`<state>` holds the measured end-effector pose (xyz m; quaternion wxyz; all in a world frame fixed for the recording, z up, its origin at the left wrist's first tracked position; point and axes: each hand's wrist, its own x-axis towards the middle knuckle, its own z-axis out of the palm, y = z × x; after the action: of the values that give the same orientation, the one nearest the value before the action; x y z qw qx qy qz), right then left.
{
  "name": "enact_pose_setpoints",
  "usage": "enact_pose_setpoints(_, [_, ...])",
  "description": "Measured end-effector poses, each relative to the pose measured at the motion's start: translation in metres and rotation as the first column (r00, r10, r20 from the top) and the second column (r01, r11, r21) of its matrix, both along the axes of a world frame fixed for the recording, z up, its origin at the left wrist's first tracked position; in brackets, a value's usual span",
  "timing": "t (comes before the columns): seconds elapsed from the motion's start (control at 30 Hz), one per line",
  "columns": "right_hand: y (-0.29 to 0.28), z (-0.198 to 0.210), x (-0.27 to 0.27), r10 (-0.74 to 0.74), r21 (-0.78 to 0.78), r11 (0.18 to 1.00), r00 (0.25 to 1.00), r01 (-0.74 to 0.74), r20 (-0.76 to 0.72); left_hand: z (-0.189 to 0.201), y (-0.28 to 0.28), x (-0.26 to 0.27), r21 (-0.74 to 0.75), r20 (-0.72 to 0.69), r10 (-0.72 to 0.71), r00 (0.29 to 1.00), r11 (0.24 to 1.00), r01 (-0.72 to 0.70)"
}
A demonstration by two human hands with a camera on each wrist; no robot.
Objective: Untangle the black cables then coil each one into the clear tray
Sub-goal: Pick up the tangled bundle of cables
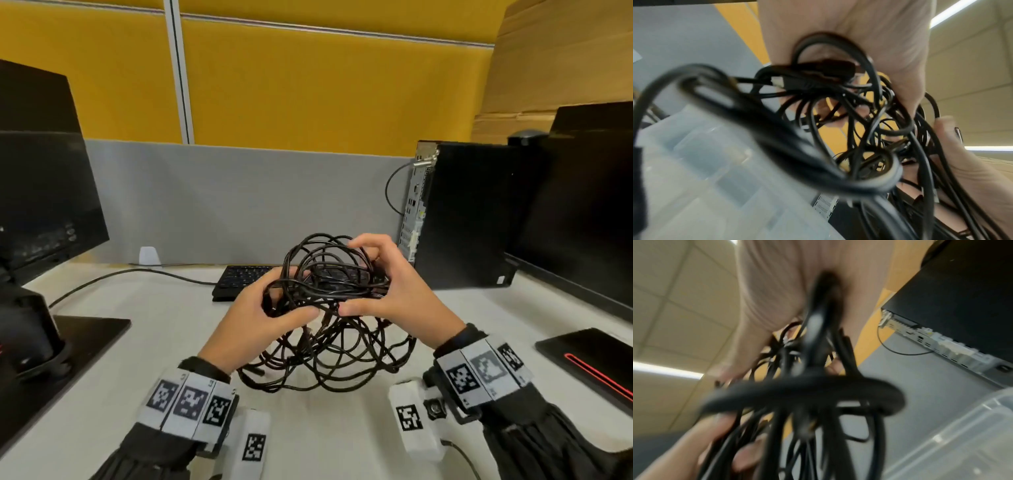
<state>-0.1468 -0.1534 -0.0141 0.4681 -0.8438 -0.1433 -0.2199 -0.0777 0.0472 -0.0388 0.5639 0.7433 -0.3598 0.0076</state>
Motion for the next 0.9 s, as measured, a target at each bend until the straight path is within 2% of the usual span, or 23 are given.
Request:
enact_pose_setpoints(0.17, [-0.009,0.004,-0.004,-0.061,0.212,0.975,0.996,0.072,-0.059,-0.003,0.003,0.002,-0.118,0.026,0.029,0.999,0.993,-0.025])
enact_pose_setpoints(0.3, [-0.018,0.009,-0.009,-0.045,0.079,0.995,0.994,0.053,-0.096,-0.003,0.007,0.002,-0.176,0.051,0.030,0.998,0.984,-0.020])
enact_pose_setpoints(0.4, [-0.020,0.010,-0.012,-0.122,-0.054,0.991,0.991,0.120,-0.049,-0.004,0.010,0.002,-0.190,0.057,0.025,0.998,0.982,-0.014])
enact_pose_setpoints(0.5, [-0.026,0.013,-0.018,-0.183,-0.105,0.977,0.983,0.185,0.030,-0.004,0.011,0.003,-0.218,0.067,0.035,0.997,0.976,-0.019])
enact_pose_setpoints(0.67, [-0.021,0.019,-0.032,-0.114,-0.150,0.983,0.992,0.106,-0.044,-0.006,0.011,0.001,-0.235,0.097,0.068,0.993,0.971,-0.044])
enact_pose_setpoints(0.77, [-0.009,0.020,-0.033,-0.155,-0.185,0.970,0.987,0.160,0.043,-0.005,0.010,-0.002,-0.253,0.111,0.073,0.991,0.967,-0.043])
enact_pose_setpoints(0.9, [0.008,0.015,-0.023,-0.271,-0.212,0.925,0.939,0.315,0.212,-0.003,0.009,-0.007,-0.232,0.140,0.025,0.990,0.973,0.009])
